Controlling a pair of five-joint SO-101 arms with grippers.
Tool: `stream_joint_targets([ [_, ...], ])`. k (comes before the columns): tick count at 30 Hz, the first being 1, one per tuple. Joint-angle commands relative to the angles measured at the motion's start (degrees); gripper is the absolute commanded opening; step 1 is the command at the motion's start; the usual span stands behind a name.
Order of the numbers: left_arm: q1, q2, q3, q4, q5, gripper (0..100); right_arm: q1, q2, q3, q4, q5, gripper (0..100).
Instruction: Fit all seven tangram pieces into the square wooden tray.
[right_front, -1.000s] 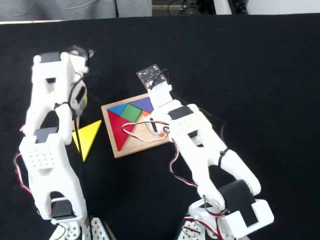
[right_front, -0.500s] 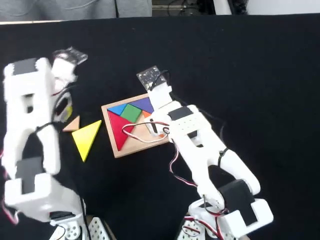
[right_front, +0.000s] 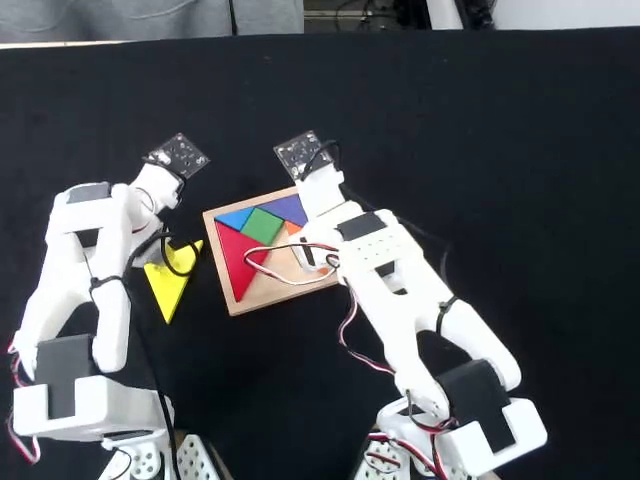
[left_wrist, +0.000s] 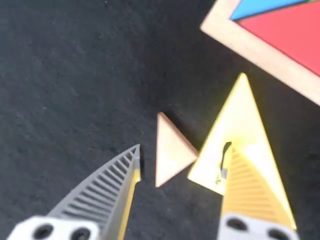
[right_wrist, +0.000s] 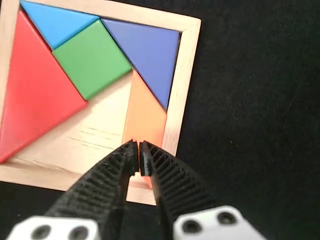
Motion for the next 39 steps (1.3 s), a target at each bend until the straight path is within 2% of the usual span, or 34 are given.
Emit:
stream_joint_targets([
  [1, 0.92, -2.99, -0.75, 7.56, 3.16, 24, -0.88, -2.68, -0.22, -0.79, 3.08, 1.5],
  [3, 2.33, -7.47, -0.13, 12.22, 7.30, 22, -0.97, -2.68, -0.13, -0.79, 3.87, 1.5],
  [6, 3.56, -13.80, 5.14, 12.92, 13.10, 22, -0.97, -2.68, -0.13, -0.79, 4.13, 1.5],
  [11, 1.54, -17.93, 12.79, 3.25, 24.44, 29, -0.97, -2.68, -0.04, -0.79, 4.04, 1.5],
  [18, 0.92, -10.55, 10.77, 0.70, 26.55, 30, -0.97, -2.68, 0.04, -0.70, 4.13, 1.5],
  [25, -0.57, 2.90, 1.71, 6.51, 26.81, 29, -0.97, -2.68, 0.04, -0.70, 4.22, 1.5],
  [29, -2.95, 4.92, -0.84, 3.16, 26.64, 30, -0.97, -2.68, 0.04, -0.70, 4.22, 1.5],
  [39, -2.51, 5.71, -1.54, 2.55, 26.46, 30, -0.97, -2.68, 0.04, -0.70, 4.22, 1.5],
])
